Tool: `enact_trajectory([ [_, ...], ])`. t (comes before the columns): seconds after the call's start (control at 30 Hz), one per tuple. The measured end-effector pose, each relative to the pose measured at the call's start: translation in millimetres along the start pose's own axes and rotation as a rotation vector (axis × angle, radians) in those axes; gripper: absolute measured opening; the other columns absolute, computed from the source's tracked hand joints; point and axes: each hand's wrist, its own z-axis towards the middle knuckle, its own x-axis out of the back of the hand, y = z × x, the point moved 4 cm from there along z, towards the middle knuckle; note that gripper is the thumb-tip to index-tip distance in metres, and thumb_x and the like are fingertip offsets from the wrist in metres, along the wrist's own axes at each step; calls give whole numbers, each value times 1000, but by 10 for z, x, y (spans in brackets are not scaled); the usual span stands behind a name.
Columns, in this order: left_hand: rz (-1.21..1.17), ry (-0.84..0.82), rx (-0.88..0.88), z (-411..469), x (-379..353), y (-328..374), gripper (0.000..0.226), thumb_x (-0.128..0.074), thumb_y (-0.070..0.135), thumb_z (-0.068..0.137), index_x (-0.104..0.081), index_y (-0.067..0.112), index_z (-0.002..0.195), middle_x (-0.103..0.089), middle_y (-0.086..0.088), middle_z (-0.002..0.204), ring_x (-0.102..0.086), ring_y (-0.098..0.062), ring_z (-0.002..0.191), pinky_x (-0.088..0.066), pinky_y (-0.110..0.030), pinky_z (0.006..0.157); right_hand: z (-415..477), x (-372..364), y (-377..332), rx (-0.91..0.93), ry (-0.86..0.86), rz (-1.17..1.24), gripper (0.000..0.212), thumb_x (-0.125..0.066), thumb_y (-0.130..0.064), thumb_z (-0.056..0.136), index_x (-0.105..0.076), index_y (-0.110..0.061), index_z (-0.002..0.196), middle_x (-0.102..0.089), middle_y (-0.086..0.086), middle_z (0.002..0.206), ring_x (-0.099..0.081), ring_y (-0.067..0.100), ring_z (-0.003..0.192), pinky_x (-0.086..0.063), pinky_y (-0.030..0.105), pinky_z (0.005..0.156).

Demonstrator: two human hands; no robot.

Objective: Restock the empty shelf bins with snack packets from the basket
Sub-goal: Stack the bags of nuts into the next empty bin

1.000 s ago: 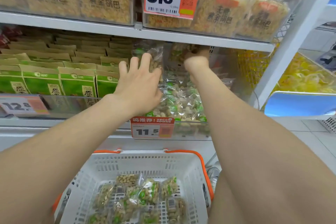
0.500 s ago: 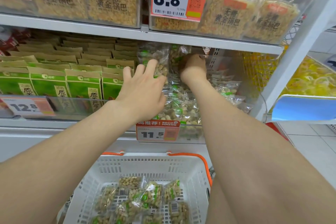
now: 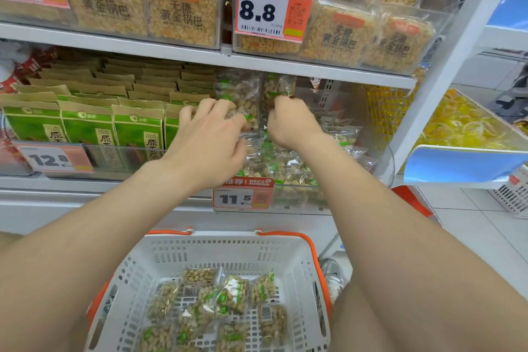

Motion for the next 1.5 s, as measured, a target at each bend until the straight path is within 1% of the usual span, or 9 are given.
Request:
enact_trajectory([
  [0.13, -54, 163, 44, -221, 195, -5, 13, -56, 25, 93, -55, 17, 104, -47, -6, 103, -47, -32, 95, -45, -49, 78, -424, 183, -251, 174, 172, -3, 26, -49, -14, 95, -64, -9, 116, -63, 16, 115, -57, 39, 110, -52, 50, 92],
  [0.27, -53, 134, 88, -444, 318, -21, 16, -61, 13, 90, -47, 19, 88, -51, -5, 91, -54, -34, 70, -35, -38, 54, -1002, 292, -580, 392, 309, 78, 20, -47, -18, 90, -67, -14, 90, -68, 5, 85, -63, 30, 78, -52, 40, 66],
  [0.4, 113, -68, 167, -715, 255, -83, 24, -58, 37, 93, -57, 18, 79, -55, -4, 74, -60, -37, 74, -41, -35, 60, -1498, 61, -684, 549, 257, 20, 18, -40, -26, 79, -45, -18, 64, -52, 5, 52, -39, 29, 46, -23, 28, 48],
  [0.53, 112, -521, 142, -971, -79, -114, 34, -54, 52, 96, -58, 21, 82, -49, 0, 75, -56, -30, 75, -53, -37, 68, -1754, -465, -602, 686, -70, -199, 21, -50, -24, 84, -46, -18, 64, -44, 0, 54, -37, 27, 46, -22, 27, 47],
  [0.73, 191, -1051, -126, -1216, -738, -173, 33, -47, 37, 103, -67, 19, 123, -68, -7, 120, -67, -29, 105, -57, -42, 86, -1853, -1334, -446, 536, -535, -375, 32, -50, -19, 101, -37, -17, 71, -36, 2, 70, -41, 26, 59, -37, 35, 60],
  [0.93, 180, -1062, -178, -1214, -1165, -161, 31, -47, 23, 104, -63, 18, 130, -66, -8, 122, -59, -27, 88, -45, -34, 65, -1760, -2179, -105, 303, -833, -373, 26, -48, -4, 95, -39, -18, 76, -43, 3, 83, -50, 23, 71, -41, 33, 60],
  [1.2, 208, -1116, -191, -1277, -1455, -183, 33, -46, 8, 104, -58, 18, 133, -58, -10, 125, -52, -17, 68, -38, -31, 54, -1842, -3107, 224, -44, -853, -97, 32, -50, -10, 98, -44, -8, 130, -58, 15, 119, -62, 35, 103, -52, 42, 79],
  [1.33, 162, -1149, -211, -1333, -1597, -274, 37, -46, 3, 99, -60, 16, 130, -62, -12, 112, -58, -31, 128, -55, -47, 96, -2013, -3430, 393, -131, -828, -11, 56, -60, -23, 98, -33, -10, 146, -59, 15, 132, -62, 37, 114, -53, 44, 89],
  [1.5, 167, -1169, -205, -1321, -1641, -348, 40, -44, 7, 104, -55, 19, 141, -62, -12, 132, -55, -27, 125, -54, -45, 102, -2130, -3644, 411, -13, -860, -177, 87, -63, -27, 99, -6, -12, 163, -57, 15, 144, -46, 39, 137, -33, 54, 115],
])
